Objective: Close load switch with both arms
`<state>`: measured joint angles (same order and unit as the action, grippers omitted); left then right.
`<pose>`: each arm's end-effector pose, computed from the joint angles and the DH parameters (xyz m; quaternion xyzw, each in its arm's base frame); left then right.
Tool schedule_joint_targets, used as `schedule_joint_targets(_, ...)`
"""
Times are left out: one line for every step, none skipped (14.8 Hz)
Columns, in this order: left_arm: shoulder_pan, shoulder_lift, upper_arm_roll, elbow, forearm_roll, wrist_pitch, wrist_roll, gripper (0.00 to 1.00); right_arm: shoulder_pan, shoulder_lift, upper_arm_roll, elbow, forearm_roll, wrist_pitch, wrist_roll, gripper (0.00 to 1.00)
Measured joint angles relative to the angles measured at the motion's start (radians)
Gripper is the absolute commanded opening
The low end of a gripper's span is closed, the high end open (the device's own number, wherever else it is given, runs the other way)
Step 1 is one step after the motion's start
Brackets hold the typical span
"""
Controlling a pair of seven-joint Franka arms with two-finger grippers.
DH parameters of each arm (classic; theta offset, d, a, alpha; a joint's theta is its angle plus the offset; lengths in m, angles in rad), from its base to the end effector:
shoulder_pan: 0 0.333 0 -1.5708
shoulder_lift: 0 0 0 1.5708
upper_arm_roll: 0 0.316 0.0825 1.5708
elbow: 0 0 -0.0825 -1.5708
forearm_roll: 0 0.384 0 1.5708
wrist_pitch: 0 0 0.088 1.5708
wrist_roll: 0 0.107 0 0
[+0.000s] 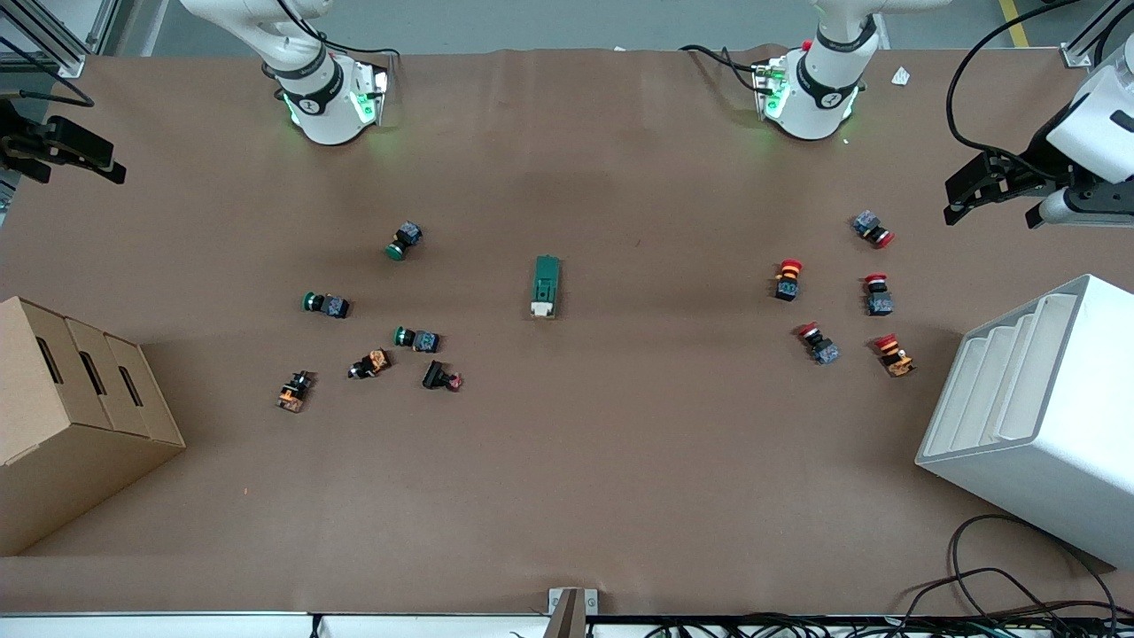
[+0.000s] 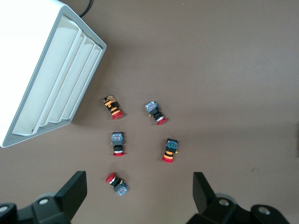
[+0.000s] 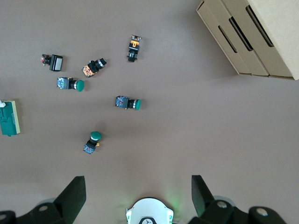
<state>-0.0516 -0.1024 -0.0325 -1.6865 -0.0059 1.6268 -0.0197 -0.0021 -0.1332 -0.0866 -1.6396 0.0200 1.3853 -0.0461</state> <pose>0.5253 -0.0458 0.6300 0.9993 -0.0320 0.0212 0.0024 0.4903 -0.0444 0.6471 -0.9978 0.0193 0.0596 0.0197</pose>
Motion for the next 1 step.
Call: schedule_joint_targets(0.0,0.0,0.0,0.0,0.0,-0.003,0.0,1.0,0.0,-0.007,0.0,0.0,0.0,-0.005,0.0,1.0)
